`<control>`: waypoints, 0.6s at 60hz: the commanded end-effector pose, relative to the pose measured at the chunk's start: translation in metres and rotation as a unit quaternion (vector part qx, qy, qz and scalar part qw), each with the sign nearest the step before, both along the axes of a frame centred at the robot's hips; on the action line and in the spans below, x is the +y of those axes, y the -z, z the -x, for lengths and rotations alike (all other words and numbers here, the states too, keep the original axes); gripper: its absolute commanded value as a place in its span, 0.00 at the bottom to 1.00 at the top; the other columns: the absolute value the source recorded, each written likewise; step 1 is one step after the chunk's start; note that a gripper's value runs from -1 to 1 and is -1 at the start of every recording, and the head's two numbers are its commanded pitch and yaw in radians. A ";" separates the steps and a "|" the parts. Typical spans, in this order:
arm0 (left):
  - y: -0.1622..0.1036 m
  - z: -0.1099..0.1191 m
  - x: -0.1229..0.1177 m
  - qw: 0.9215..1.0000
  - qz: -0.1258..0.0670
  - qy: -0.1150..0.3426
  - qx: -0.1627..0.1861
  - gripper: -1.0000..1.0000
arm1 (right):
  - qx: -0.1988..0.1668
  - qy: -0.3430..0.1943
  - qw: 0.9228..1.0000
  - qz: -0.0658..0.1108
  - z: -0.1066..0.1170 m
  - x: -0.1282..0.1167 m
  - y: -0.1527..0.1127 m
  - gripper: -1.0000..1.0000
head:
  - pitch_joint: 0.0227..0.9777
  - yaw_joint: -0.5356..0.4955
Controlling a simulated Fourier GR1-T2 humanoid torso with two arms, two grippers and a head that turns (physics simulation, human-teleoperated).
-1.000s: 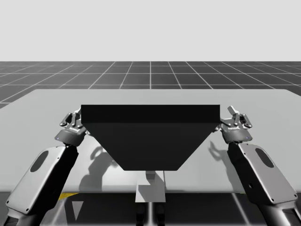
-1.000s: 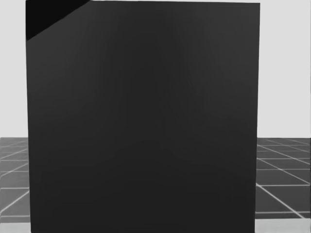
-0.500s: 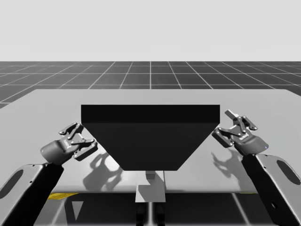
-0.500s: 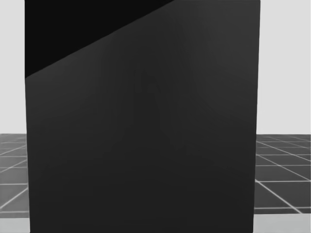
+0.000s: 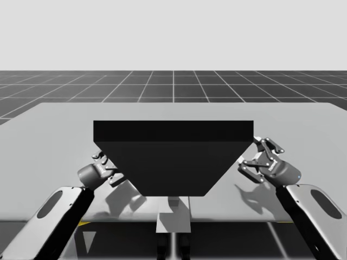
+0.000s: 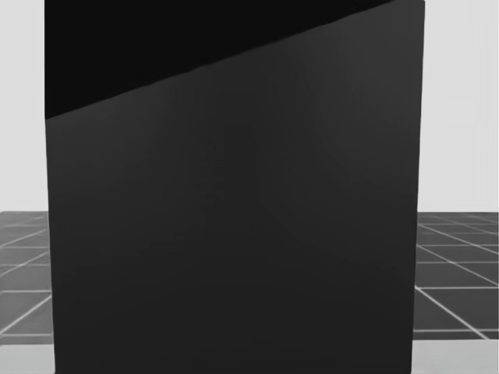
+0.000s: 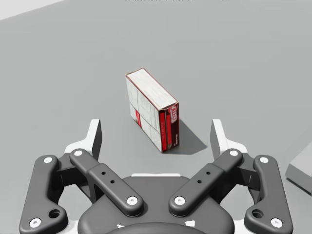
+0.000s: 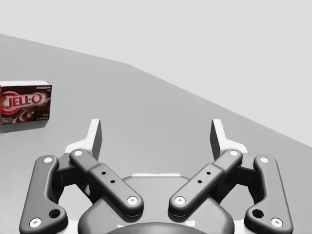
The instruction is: Reach around the screen and pick up the object behind it.
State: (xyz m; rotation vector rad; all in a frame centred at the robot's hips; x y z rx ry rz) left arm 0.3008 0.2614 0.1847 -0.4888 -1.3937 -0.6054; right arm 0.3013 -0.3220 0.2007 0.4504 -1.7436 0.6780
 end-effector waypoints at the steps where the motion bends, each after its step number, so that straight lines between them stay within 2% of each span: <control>1: 0.009 -0.016 -0.017 1.000 0.009 -0.010 -0.001 0.00 | -0.003 -0.010 1.000 0.008 0.003 0.004 0.004 0.00 | 0.06 0.50; 3: 0.011 -0.021 -0.022 1.000 0.017 -0.017 0.002 0.00 | -0.004 -0.011 1.000 0.008 0.003 0.004 0.004 0.00 | 0.06 0.50; 8: 0.014 -0.029 -0.029 0.999 0.022 -0.024 0.005 0.00 | -0.006 -0.011 1.000 0.010 0.003 0.005 0.004 0.00 | 0.07 0.50; 23: 0.029 -0.051 -0.048 0.998 0.023 -0.043 0.035 0.00 | -0.009 -0.010 1.000 0.008 0.003 0.005 0.006 0.00 | 0.08 0.50; 30: 0.033 -0.059 -0.053 0.998 0.014 -0.051 0.037 0.00 | -0.011 -0.009 1.000 0.008 0.003 0.004 0.007 0.00 | 0.09 0.50; 36: 0.039 -0.068 -0.057 0.996 0.020 -0.064 0.056 0.00 | -0.012 -0.007 1.000 0.009 0.003 0.004 0.008 0.00 | 0.09 0.50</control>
